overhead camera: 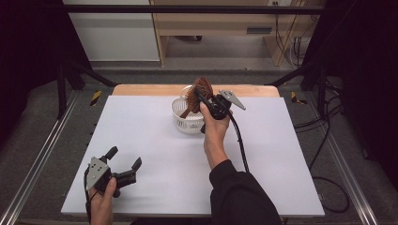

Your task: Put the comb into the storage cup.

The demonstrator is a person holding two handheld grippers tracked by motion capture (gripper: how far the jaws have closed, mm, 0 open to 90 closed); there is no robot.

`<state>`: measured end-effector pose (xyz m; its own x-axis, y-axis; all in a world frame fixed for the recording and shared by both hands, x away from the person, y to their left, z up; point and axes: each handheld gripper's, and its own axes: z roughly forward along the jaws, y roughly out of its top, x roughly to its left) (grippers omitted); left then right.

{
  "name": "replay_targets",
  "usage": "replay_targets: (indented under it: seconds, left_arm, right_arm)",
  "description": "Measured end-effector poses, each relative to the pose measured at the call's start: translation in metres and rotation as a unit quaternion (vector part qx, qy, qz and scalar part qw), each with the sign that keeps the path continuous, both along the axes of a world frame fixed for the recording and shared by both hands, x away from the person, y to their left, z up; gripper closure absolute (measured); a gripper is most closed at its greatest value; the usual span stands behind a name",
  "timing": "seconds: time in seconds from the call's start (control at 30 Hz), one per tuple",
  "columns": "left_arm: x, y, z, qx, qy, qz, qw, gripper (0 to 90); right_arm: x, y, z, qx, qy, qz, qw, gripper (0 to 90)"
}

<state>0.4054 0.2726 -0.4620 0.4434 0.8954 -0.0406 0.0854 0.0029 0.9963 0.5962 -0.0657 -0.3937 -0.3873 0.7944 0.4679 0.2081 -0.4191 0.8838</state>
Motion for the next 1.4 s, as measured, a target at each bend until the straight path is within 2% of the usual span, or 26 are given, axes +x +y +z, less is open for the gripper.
replay_targets:
  seconds: [0.4, 1.0, 1.4]
  left_arm:
    - [0.0, -0.001, 0.0, -0.001, 0.0, -0.001, 1.0, 1.0]
    - [0.0, -0.002, 0.0, 0.003, 0.001, -0.005, 1.0, 1.0]
    - [0.0, -0.002, 0.0, 0.003, 0.001, -0.005, 1.0, 1.0]
  right_arm:
    - [0.001, 0.002, -0.004, 0.002, 0.002, -0.002, 1.0, 50.9]
    - [0.003, -0.005, -0.006, 0.001, 0.008, 0.01, 0.9999, 49.8]
    - [0.006, -0.015, -0.006, -0.018, 0.015, 0.027, 0.9994, 47.7]
